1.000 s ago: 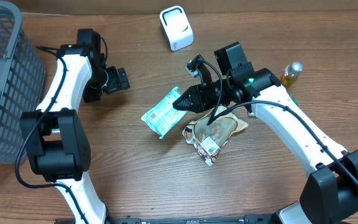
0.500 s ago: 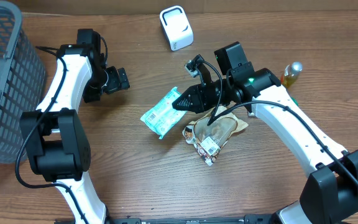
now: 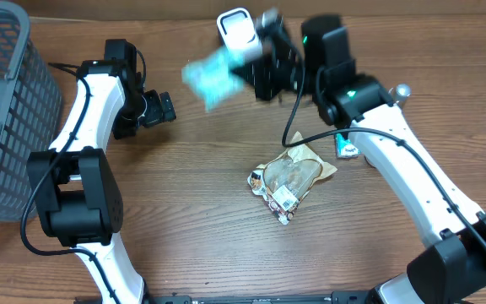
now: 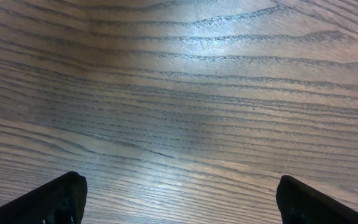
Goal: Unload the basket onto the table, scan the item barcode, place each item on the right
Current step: 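Carry the teal packet up to the white scanner and hold it there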
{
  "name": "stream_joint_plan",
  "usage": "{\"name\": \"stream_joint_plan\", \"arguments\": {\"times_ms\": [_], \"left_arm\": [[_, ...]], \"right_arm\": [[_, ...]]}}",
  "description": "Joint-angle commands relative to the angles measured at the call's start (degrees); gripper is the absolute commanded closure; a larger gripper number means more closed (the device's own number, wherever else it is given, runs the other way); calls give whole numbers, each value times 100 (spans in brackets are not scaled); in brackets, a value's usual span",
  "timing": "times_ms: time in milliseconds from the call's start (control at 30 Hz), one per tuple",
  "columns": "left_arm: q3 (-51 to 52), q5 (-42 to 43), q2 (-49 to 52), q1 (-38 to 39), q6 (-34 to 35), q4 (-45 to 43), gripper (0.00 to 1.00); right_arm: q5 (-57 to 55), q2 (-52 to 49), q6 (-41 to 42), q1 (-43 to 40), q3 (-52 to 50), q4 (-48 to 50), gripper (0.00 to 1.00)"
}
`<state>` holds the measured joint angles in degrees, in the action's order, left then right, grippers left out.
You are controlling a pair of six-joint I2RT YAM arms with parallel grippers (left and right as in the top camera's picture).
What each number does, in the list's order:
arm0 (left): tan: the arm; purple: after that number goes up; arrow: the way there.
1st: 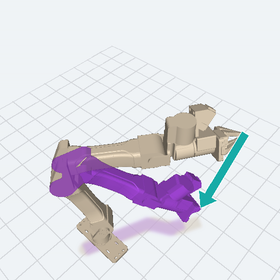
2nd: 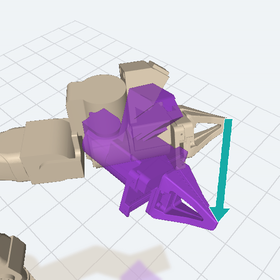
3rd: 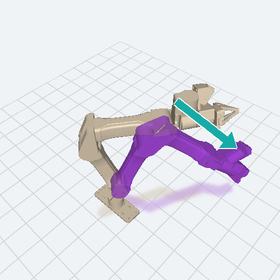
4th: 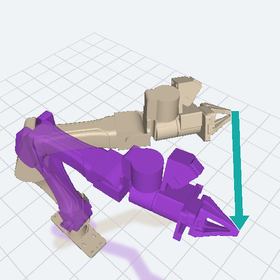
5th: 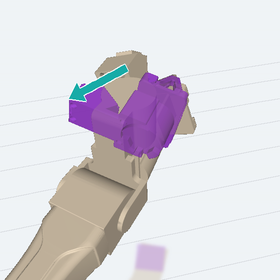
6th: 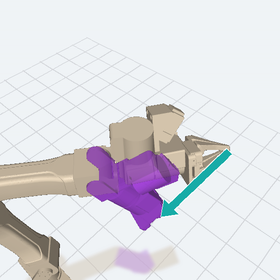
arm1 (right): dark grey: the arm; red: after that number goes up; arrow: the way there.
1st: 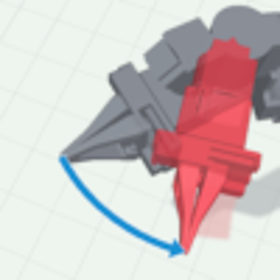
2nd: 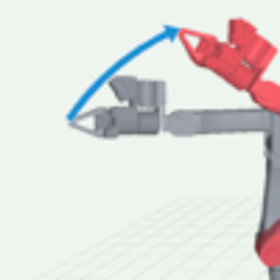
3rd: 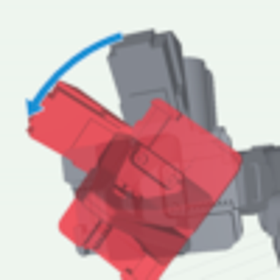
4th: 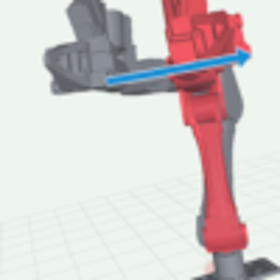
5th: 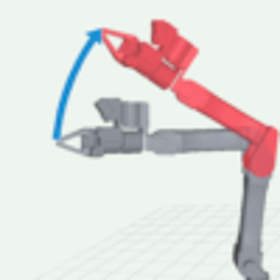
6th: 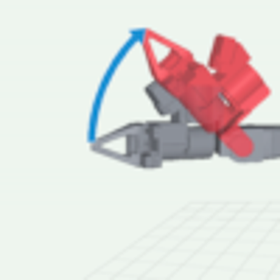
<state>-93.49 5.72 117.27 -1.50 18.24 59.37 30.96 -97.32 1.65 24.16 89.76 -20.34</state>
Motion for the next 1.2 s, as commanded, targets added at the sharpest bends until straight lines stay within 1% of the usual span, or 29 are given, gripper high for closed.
{"name": "stream_joint_plan", "arguments": {"times_ms": [0, 100, 167, 333, 667, 800, 1167], "left_arm": [[-79, -37, -2, 13, 17, 13, 0], [-76, -37, -2, 13, 17, 11, 0], [-76, -37, -2, 13, 17, 13, 0], [-76, -35, -2, 13, 17, 13, 0], [-76, -35, -2, 13, 17, 11, 0], [-76, -35, -2, 13, 17, 11, 0], [-76, -35, -2, 13, 17, 13, 0]], "right_arm": [[-1626, 74, -1504, 131, 376, 715, 96], [-2221, -66, -2868, 282, 376, 1099, 96], [-2669, -223, -3488, 389, 374, 1360, 96], [-3613, -894, -4535, 568, 374, 2337, 96], [-4426, -2350, -6437, 570, 374, 4214, 96], [-4444, -2747, -6802, 570, 374, 4673, 96], [-4677, -3501, -6795, 452, 374, 5160, 96]]}}
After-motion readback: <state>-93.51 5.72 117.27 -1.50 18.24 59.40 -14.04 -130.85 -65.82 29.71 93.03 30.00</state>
